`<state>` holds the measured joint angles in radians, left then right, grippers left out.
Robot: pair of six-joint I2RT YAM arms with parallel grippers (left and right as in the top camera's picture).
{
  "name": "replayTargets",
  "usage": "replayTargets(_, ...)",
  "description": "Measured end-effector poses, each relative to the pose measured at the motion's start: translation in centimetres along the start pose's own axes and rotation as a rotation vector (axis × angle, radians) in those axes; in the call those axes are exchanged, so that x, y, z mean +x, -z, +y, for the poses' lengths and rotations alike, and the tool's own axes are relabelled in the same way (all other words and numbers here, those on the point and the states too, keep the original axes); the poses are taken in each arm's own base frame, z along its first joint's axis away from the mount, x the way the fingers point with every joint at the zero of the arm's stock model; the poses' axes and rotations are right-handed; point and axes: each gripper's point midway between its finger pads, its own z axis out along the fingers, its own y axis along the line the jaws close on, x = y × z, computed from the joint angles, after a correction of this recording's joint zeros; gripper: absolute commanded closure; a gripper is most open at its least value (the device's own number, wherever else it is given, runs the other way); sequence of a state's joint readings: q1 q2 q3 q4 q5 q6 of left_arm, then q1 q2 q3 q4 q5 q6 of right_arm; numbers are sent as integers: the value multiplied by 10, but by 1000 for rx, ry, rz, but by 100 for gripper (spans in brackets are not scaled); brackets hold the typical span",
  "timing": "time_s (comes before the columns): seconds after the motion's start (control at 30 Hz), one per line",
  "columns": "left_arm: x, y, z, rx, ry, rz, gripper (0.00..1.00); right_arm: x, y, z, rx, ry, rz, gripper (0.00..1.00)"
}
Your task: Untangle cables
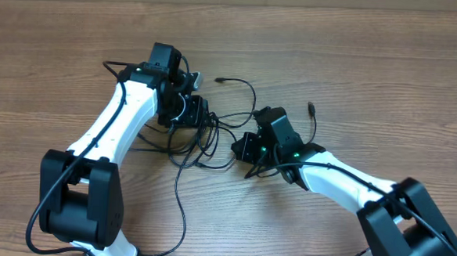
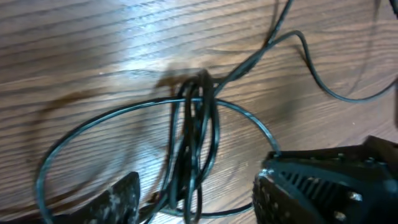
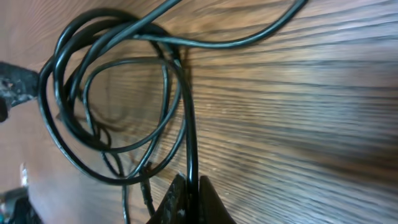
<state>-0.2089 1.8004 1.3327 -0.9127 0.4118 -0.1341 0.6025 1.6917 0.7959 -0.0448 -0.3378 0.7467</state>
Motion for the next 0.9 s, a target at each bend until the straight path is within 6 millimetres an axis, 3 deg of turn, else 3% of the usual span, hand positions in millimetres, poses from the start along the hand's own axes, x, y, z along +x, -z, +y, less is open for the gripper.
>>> replayTargets(0.2, 1, -1, 2, -25, -16, 1, 38, 6, -1, 13, -73, 64, 39, 96)
replayTargets(0.43, 0, 2, 28, -170, 49, -11, 38, 11, 0, 22, -123, 129, 68, 96)
replayTargets(0.9, 2, 19, 76, -297, 187, -25, 41, 9, -3, 36, -207, 225, 62, 96)
